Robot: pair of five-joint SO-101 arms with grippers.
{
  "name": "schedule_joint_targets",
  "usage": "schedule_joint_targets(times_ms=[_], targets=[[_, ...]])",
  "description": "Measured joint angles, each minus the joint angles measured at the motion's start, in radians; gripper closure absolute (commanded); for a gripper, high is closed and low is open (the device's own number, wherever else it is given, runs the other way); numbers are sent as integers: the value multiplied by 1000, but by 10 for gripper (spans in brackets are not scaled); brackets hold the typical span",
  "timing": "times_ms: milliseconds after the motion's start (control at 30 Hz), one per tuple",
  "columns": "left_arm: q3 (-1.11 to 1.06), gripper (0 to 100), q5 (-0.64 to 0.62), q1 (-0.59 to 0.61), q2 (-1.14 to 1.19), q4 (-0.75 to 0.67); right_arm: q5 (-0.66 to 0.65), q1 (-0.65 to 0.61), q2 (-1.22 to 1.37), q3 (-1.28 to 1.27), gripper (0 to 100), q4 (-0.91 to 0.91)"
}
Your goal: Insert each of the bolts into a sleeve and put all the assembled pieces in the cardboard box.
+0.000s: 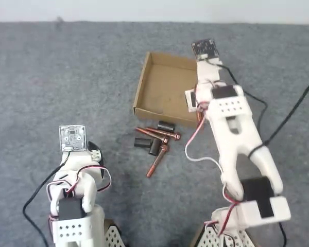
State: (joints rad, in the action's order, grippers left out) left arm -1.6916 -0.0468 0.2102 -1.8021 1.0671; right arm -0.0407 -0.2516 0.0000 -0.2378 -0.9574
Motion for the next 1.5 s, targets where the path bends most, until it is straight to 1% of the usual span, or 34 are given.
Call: schedule_joint_targets(times_ms=[167,333,700,900,1067,1167,1300,1500], targets=[[0,983,0,0,0,0,11,3,98,193,993,-157],[0,983,0,0,0,0,11,26,186,328,993,-224],[0,983,0,0,0,0,17,34,377,462,993,-226],[0,983,0,0,0,0,91,29,410,479,993,-226],[0,983,0,0,0,0,101,-9,416,479,992,-178],[0,983,0,0,0,0,101,-21,463,480,992,-155],[0,983,0,0,0,0,103,-38,520,480,991,-152],[0,983,0,0,0,0,103,-41,528,517,990,-146]])
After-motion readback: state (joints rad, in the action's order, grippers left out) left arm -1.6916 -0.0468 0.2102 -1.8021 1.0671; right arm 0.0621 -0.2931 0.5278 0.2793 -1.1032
